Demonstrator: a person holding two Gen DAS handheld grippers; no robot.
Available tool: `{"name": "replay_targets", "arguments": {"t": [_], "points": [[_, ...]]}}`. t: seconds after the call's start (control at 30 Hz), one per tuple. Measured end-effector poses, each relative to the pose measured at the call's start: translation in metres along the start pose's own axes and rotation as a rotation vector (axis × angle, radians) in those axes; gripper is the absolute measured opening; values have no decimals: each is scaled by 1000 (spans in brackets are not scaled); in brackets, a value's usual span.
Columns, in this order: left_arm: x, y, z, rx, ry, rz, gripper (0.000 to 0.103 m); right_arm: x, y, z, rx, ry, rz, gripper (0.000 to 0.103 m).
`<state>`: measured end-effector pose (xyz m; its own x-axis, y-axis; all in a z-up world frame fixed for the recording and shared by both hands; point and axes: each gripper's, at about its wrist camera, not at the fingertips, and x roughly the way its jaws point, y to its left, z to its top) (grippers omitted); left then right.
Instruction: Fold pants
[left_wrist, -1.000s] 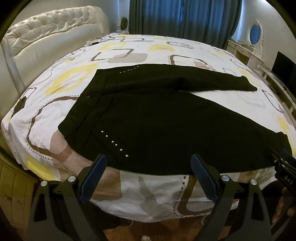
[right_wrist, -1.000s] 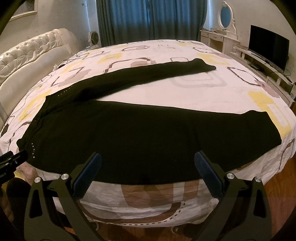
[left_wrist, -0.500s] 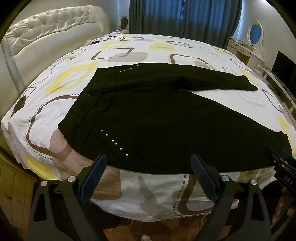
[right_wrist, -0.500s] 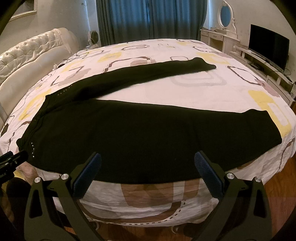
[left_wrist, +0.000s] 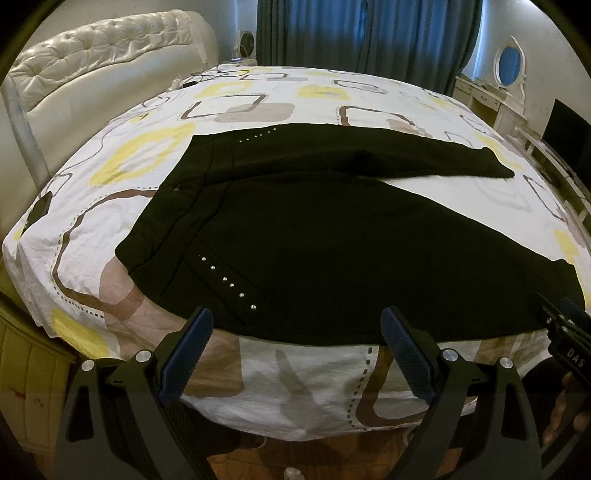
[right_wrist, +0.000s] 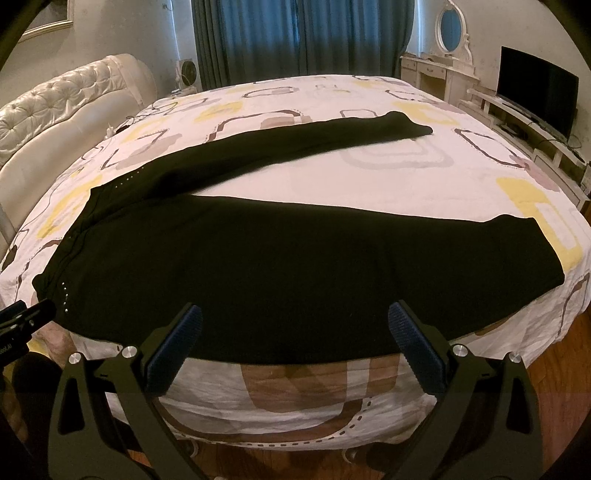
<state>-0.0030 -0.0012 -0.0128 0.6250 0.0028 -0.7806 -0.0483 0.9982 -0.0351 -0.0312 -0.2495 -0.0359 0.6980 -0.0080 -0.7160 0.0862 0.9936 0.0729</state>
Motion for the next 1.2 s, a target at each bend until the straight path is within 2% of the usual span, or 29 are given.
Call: {"name": "replay_targets", "arguments": {"t": [0.6,0.73,0.8,0.87,1.0,1.1,1.2], "points": [[6,4,3,11,-11,-16,91,14,3,-5,-8,39,-4,101],[12,12,12,19,-21,-61,92,16,5,-2,-8,47,-3,101],[22,20,22,24,19,-106,91,19,5,2,-10,53,-2,101],[27,29,35,47,20,-143,92,20,7,4,-14,60,1,101],[34,59,73,66,-56,-128,91,25,13,9,-19,73,10,101],[48,89,108,73,-105,-148,92,32,17,16,-25,88,23,101],[84,127,149,66,-106,-179,92,38,24,23,-33,99,37,101]]}}
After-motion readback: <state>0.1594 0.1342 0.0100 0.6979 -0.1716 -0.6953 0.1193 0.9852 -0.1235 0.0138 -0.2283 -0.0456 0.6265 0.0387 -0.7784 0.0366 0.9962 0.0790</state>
